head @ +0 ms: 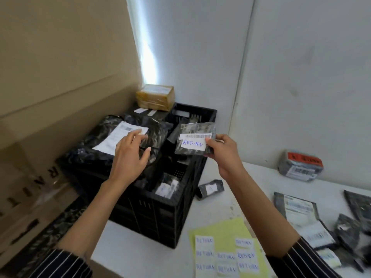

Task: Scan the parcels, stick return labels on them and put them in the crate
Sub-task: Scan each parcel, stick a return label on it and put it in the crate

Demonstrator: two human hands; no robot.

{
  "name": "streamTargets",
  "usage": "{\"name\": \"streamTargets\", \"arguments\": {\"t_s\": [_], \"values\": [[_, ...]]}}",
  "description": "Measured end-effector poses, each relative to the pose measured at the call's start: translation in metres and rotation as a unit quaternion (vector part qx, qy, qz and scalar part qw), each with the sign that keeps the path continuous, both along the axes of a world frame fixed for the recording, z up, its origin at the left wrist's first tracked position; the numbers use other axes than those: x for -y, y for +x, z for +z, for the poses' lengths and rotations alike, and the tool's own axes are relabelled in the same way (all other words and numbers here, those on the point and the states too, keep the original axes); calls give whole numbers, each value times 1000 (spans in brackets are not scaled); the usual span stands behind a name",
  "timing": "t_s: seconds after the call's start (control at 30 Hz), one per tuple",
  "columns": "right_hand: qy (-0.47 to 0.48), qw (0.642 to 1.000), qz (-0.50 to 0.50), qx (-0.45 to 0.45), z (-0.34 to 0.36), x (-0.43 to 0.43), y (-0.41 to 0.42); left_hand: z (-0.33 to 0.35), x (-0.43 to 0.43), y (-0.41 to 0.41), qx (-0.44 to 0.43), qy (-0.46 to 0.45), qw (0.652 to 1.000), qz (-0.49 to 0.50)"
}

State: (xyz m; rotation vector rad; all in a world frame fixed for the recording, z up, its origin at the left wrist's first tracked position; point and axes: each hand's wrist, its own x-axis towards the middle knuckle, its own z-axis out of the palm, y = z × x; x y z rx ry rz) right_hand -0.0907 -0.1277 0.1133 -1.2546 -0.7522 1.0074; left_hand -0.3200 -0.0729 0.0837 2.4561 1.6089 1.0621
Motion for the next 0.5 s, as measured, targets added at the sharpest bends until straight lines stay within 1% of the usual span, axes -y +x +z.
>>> {"name": "streamTargets", "arguments": {"t_s": [0.07,0.13,0.17,0.23,0.37,0.43,0.5], "values": [[1,1000,10,-5,10,-34,-21,2,-32,-16,-25,-37,998,33],[-5,1000,23,-7,16,-63,-44,4,-57,-30,-31,-80,995,58],[-6,999,33,-12,17,-75,-56,5,-66,-36,-19,-99,993,63],[-10,998,52,-22,16,-98,-78,9,-75,-45,43,-132,988,61],[-24,996,81,-5,7,-131,-121,17,-84,-52,155,-156,974,57],[-42,995,86,11,3,-143,-141,20,-91,-54,178,-155,970,58],[-61,994,83,42,-2,-154,-158,21,-100,-58,150,-143,976,69]]}}
